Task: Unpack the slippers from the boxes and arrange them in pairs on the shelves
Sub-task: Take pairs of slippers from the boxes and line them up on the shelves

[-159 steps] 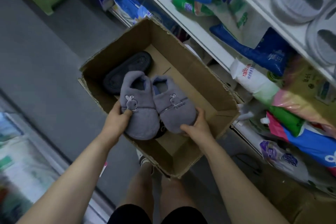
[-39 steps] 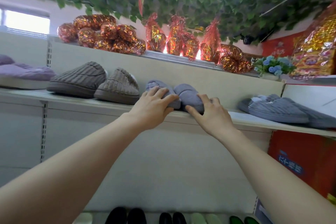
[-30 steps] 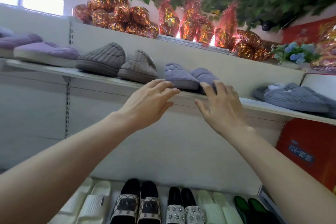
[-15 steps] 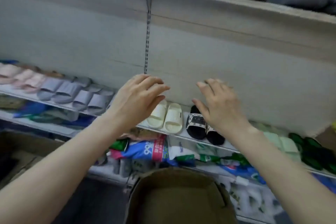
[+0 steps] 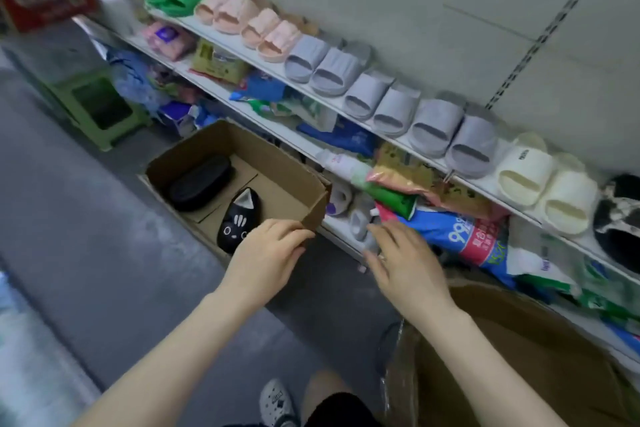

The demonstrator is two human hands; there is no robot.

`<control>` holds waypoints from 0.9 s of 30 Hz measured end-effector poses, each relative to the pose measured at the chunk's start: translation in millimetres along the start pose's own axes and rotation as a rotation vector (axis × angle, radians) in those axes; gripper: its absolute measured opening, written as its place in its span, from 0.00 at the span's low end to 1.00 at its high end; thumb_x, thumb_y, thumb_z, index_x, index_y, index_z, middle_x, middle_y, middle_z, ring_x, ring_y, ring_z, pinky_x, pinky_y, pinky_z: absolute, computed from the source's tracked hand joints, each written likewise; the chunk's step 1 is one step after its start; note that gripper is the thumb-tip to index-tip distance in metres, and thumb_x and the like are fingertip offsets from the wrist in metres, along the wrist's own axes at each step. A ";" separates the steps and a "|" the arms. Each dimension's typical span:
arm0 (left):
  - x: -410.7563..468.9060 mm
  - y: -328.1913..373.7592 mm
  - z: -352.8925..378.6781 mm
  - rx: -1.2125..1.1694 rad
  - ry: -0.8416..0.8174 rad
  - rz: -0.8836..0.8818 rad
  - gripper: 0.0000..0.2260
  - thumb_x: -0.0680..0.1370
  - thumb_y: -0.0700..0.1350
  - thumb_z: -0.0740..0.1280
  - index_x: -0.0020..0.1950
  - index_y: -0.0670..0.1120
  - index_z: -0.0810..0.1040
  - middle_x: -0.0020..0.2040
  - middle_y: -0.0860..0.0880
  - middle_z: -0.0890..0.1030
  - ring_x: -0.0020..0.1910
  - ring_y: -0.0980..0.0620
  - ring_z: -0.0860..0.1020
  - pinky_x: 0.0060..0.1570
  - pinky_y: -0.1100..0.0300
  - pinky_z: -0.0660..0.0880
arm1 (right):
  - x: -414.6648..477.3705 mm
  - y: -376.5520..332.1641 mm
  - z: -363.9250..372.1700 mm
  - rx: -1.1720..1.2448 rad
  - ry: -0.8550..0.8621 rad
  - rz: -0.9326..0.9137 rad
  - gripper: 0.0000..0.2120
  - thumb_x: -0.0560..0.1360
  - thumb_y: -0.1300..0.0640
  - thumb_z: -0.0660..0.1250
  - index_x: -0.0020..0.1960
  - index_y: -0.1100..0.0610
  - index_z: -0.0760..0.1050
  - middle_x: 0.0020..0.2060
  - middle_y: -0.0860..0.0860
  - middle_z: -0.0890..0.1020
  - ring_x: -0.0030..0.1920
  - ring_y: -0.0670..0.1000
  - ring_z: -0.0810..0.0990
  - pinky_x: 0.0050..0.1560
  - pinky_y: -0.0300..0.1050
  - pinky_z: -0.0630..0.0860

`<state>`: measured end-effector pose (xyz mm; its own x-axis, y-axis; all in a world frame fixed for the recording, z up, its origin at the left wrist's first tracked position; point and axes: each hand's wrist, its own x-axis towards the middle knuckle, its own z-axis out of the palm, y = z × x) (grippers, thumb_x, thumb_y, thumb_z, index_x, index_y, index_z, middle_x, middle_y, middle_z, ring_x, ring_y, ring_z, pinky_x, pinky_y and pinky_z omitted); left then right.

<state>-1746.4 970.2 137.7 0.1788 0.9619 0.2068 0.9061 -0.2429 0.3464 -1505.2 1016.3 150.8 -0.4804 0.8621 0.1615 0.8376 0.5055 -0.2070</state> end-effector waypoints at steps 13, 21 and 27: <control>2.8 -223.0 52.3 -0.058 -0.236 -0.522 0.15 0.77 0.46 0.67 0.64 0.53 0.76 0.61 0.53 0.77 0.58 0.49 0.75 0.51 0.53 0.78 | 197.2 -65.0 222.8 0.312 -0.536 0.019 0.22 0.82 0.52 0.59 0.75 0.55 0.65 0.68 0.52 0.73 0.68 0.52 0.69 0.66 0.45 0.67; 65.1 -358.1 113.3 -0.005 -0.331 -0.590 0.22 0.76 0.46 0.67 0.71 0.51 0.70 0.68 0.47 0.71 0.66 0.47 0.70 0.63 0.53 0.72 | 290.1 -103.1 376.0 0.315 -0.764 0.192 0.27 0.81 0.47 0.60 0.77 0.52 0.58 0.72 0.52 0.67 0.69 0.53 0.67 0.64 0.47 0.70; 104.4 -478.3 183.6 0.026 -0.491 -0.748 0.39 0.75 0.51 0.70 0.79 0.49 0.51 0.77 0.39 0.54 0.75 0.38 0.56 0.73 0.45 0.59 | 290.1 -122.7 452.3 0.339 -0.821 0.344 0.33 0.77 0.36 0.59 0.75 0.53 0.61 0.75 0.51 0.60 0.76 0.54 0.56 0.72 0.51 0.63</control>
<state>-2090.7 1209.8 -174.3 -0.3236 0.8143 -0.4818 0.8588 0.4666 0.2118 -1864.9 1220.6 -213.4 -0.3625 0.6561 -0.6619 0.9089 0.0916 -0.4069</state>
